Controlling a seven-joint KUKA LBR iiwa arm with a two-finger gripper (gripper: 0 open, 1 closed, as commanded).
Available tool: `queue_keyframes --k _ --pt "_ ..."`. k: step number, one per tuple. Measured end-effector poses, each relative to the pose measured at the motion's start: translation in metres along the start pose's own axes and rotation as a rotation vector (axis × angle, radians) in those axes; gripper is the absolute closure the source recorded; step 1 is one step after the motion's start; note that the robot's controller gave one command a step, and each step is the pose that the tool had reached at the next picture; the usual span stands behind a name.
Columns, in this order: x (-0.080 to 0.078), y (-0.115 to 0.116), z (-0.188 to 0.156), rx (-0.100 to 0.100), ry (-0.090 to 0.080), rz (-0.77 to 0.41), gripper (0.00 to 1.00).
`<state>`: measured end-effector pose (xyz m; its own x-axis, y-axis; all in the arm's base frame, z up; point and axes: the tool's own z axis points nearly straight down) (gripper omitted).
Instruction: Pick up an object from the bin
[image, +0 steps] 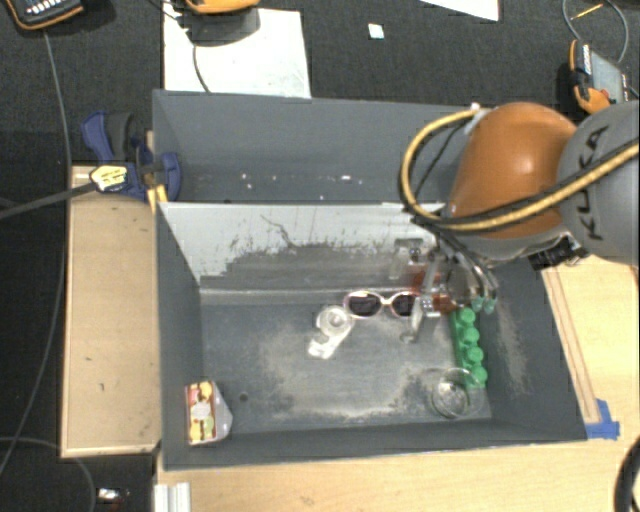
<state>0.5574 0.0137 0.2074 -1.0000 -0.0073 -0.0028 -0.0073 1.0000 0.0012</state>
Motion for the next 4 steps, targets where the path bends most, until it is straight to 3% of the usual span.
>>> queue_keyframes --k 2,3,4 --pt "-0.006 -0.013 0.017 -0.001 0.000 0.029 0.00" --pt "-0.002 -0.002 0.022 -0.001 0.000 0.005 0.00" --pt "0.000 -0.024 0.047 -0.001 0.000 0.051 0.00"
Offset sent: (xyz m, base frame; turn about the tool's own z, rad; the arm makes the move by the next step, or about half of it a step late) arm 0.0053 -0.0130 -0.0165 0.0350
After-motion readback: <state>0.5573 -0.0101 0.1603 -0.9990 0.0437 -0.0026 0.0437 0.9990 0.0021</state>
